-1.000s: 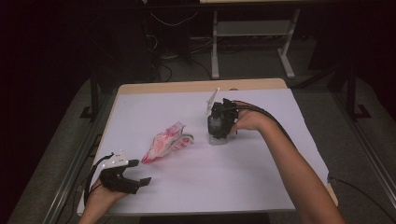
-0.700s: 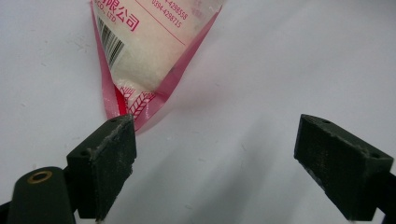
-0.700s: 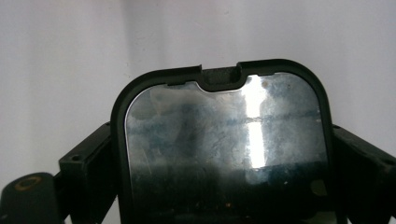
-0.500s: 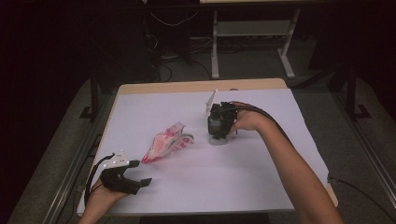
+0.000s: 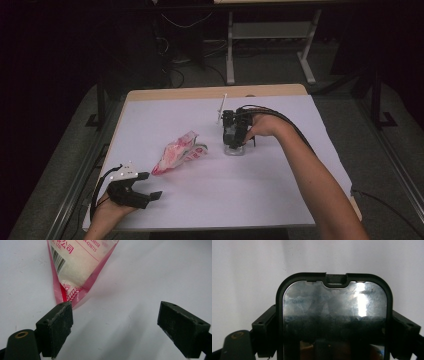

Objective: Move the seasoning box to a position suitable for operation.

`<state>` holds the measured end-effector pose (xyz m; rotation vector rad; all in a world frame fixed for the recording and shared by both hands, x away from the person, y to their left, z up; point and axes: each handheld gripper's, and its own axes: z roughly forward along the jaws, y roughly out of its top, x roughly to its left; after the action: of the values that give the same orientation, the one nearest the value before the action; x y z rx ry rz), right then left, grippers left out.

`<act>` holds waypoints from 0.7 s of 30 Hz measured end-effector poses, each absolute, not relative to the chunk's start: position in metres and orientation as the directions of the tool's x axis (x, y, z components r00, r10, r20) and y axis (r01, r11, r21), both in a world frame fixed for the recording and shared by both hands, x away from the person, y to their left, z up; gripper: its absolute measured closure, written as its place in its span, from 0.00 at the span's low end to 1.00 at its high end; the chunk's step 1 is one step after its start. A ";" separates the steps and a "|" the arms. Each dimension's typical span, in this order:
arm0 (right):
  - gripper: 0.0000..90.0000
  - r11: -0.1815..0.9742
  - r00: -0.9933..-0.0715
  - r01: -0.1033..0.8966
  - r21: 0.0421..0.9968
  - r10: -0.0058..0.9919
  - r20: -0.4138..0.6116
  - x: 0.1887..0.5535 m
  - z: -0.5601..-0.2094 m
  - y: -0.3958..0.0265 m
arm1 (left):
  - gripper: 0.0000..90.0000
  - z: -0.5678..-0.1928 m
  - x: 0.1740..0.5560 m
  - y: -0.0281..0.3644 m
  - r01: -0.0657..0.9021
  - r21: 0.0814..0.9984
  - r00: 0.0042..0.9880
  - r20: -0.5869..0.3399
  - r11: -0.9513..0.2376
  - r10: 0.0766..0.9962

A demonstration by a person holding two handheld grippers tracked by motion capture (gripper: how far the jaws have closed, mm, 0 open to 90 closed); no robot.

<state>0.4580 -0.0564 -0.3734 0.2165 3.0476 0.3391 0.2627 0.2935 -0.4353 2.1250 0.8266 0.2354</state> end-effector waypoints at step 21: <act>0.17 0.923 -0.975 0.213 0.322 0.222 0.008 0.431 -0.341 -0.086 | 0.14 -0.434 0.261 0.291 0.468 0.760 0.772 -0.103 -0.451 0.627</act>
<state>0.4313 -0.0862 -0.3408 0.3449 3.0523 0.5055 0.2612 0.2914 -0.4343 2.1292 0.8136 0.2432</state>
